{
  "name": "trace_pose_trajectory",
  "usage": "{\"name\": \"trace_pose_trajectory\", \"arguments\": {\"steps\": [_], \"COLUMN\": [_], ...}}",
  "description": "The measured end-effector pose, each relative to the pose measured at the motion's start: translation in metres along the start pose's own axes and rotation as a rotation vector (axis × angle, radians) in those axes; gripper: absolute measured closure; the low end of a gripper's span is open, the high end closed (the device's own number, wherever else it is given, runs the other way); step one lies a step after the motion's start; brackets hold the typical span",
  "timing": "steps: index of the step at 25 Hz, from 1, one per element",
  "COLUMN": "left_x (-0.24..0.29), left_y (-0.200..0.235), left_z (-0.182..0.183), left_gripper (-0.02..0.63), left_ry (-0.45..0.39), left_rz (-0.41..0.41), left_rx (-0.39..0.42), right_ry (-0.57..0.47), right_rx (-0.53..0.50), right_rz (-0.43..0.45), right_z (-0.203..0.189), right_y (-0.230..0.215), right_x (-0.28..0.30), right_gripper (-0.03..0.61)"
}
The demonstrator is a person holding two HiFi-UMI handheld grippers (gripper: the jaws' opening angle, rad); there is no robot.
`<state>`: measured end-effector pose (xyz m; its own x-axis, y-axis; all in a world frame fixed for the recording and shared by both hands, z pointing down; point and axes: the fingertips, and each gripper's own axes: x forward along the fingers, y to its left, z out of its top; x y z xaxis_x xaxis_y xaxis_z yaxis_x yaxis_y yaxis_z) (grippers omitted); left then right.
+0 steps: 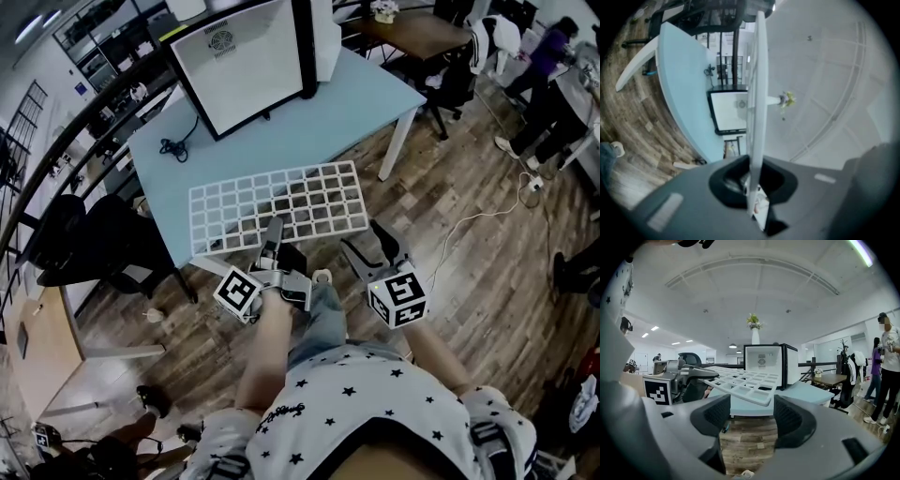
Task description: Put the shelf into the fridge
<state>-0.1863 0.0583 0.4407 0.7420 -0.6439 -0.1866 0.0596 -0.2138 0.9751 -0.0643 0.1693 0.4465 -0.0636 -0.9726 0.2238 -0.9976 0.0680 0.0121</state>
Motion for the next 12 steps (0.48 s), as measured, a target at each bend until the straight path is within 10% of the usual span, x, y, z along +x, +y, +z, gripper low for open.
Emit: {"name": "trace_pose_trajectory", "arguments": {"steps": [12], "left_x": [0.067], "left_y": [0.014], "left_z": [0.011], "left_gripper": [0.583], "left_ry": [0.033], "left_rz": [0.007], "left_rx": [0.0], "right_ry": [-0.004], "right_rx": [0.006], "right_rz": [0.001], "right_z": [0.008], "right_y": [-0.046], "right_x": [0.06], "right_gripper": [0.33]}}
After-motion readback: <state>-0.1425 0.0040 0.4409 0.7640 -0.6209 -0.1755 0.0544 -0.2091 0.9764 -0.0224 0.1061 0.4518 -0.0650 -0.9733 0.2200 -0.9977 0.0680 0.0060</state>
